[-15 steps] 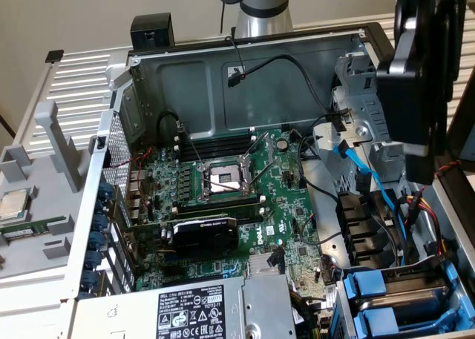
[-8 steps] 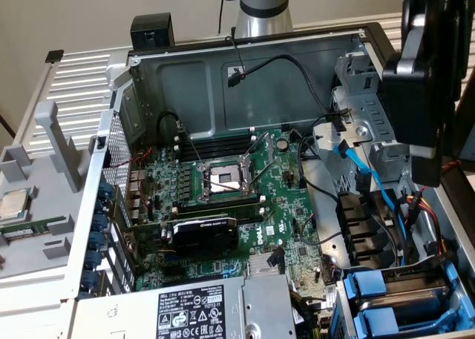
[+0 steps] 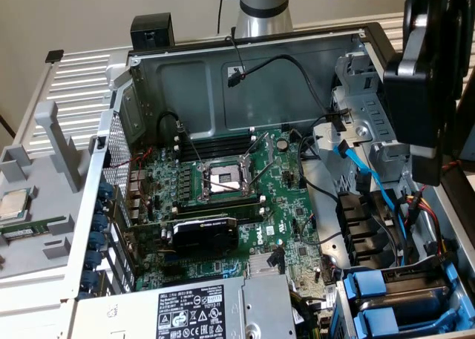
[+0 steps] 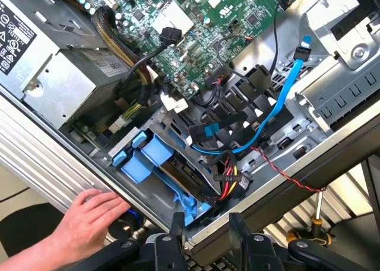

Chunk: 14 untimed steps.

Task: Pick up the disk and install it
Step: 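Insert the first disk wire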

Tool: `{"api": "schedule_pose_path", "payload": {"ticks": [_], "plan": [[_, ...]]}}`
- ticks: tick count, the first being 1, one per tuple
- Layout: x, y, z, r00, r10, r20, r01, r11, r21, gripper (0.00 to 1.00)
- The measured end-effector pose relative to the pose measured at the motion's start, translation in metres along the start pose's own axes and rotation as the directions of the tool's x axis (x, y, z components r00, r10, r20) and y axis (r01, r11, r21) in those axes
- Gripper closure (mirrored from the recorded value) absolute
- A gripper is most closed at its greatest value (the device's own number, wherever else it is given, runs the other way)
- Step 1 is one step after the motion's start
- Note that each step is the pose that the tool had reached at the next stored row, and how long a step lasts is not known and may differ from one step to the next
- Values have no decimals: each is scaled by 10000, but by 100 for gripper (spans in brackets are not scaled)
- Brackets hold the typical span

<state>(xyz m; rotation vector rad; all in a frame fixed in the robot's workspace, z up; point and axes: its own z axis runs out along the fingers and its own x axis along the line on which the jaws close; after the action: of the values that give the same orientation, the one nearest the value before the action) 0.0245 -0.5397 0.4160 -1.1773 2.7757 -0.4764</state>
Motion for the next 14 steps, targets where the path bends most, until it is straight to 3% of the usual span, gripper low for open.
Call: {"api": "schedule_pose_path", "payload": {"ticks": [14], "plan": [[3,3,0,10000,2,4,-2,10000,4,57]]}}
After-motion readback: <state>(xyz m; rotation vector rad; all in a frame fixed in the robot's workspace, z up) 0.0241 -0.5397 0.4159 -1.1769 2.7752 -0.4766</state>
